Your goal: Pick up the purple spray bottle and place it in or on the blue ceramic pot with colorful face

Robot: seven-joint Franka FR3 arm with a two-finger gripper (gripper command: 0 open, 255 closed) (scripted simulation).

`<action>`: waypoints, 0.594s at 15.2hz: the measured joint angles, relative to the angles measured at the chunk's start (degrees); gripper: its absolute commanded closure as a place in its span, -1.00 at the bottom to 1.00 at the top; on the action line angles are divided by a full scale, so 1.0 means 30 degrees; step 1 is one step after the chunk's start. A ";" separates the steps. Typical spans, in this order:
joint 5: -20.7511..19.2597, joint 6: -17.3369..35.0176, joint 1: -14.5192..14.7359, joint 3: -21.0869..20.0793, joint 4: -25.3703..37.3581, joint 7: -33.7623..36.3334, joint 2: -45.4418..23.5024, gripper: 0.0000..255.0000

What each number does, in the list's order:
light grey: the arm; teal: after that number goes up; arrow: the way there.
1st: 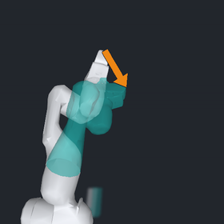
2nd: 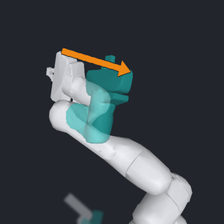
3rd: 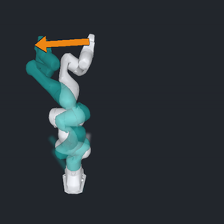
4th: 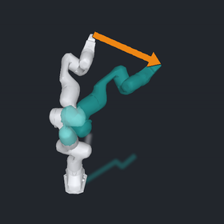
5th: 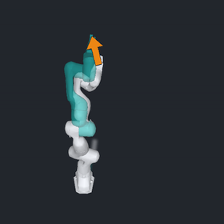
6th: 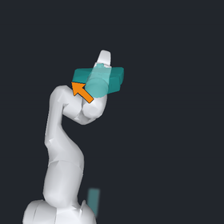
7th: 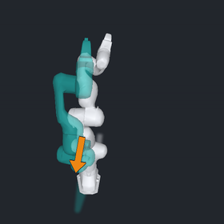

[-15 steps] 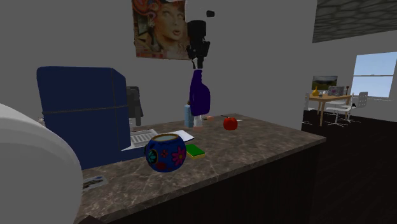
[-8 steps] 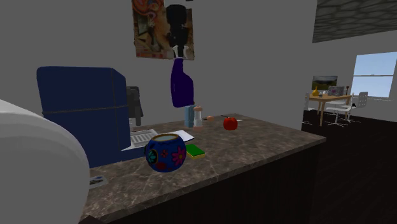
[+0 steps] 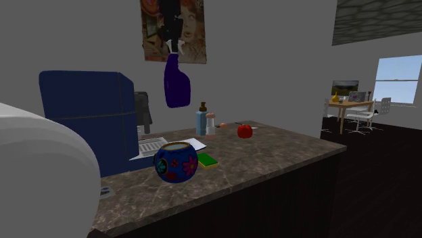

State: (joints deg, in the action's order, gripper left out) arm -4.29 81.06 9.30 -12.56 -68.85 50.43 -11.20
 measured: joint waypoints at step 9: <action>0.0314 0.2832 -0.0227 0.0061 -0.4139 -0.0013 0.1325 1.00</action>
State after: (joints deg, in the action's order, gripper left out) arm -3.34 89.55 8.62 -12.38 -81.26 50.39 -7.22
